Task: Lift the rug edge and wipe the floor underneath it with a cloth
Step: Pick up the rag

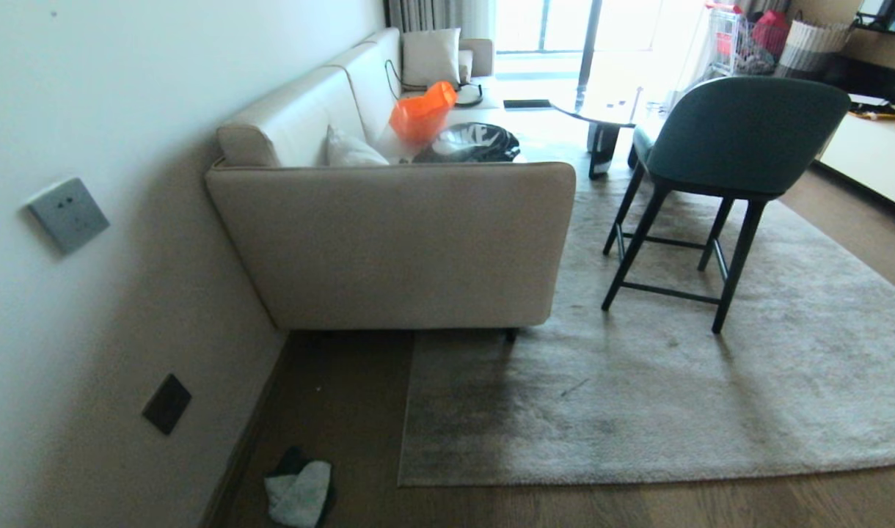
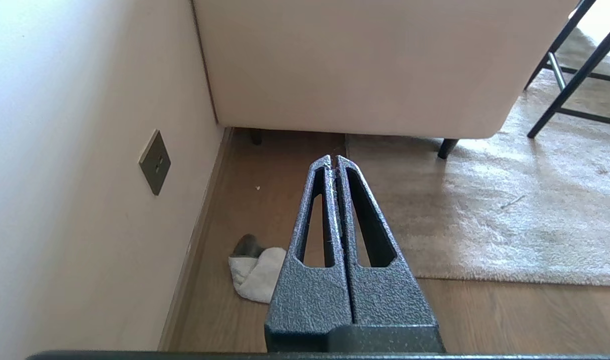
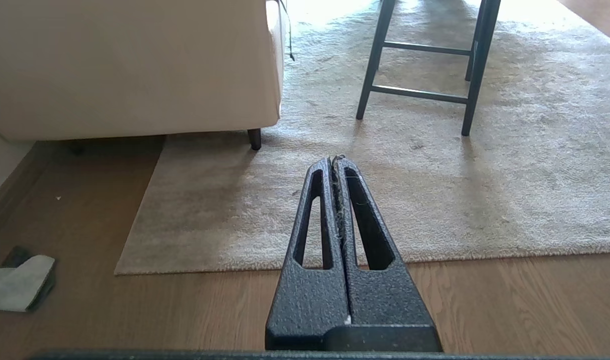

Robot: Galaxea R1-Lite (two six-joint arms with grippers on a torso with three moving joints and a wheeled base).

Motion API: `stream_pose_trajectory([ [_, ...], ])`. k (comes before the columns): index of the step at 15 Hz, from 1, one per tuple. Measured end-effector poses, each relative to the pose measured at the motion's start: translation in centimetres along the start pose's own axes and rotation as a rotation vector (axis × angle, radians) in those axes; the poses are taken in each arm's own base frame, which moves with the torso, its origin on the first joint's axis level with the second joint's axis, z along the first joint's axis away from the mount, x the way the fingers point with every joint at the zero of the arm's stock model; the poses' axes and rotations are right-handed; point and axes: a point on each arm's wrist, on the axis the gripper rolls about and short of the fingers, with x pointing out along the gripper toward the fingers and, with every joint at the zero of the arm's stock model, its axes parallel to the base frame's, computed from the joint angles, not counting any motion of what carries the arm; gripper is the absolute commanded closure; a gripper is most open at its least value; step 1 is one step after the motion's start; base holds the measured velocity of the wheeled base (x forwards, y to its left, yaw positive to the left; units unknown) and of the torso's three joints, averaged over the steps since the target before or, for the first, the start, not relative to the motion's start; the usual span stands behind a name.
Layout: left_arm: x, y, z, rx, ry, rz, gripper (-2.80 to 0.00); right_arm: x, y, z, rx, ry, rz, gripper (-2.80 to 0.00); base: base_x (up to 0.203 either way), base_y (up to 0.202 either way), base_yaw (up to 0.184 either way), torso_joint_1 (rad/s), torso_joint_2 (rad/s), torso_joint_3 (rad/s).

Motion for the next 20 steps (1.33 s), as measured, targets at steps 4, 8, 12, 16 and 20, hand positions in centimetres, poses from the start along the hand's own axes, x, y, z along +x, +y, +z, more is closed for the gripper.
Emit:
stream_pose_trajectory([
  [4, 0.0, 0.0, 0.0, 0.0, 0.0, 0.0, 0.0, 0.0, 0.0, 0.0, 0.0, 0.0, 0.0, 0.0, 0.0, 0.0, 0.0, 0.0, 0.0, 0.0],
  [8, 0.0, 0.0, 0.0, 0.0, 0.0, 0.0, 0.0, 0.0, 0.0, 0.0, 0.0, 0.0, 0.0, 0.0, 0.0, 0.0, 0.0, 0.0, 0.0, 0.0],
  [12, 0.0, 0.0, 0.0, 0.0, 0.0, 0.0, 0.0, 0.0, 0.0, 0.0, 0.0, 0.0, 0.0, 0.0, 0.0, 0.0, 0.0, 0.0, 0.0, 0.0],
  [16, 0.0, 0.0, -0.01, 0.0, 0.001, 0.0, 0.0, 0.0, 0.0, 0.0, 0.0, 0.0, 0.0, 0.0, 0.0, 0.0, 0.0, 0.0, 0.0, 0.0],
  [20, 0.0, 0.0, -0.01, 0.0, 0.001, 0.0, 0.0, 0.0, 0.0, 0.0, 0.0, 0.0, 0.0, 0.0, 0.0, 0.0, 0.0, 0.0, 0.0, 0.0],
])
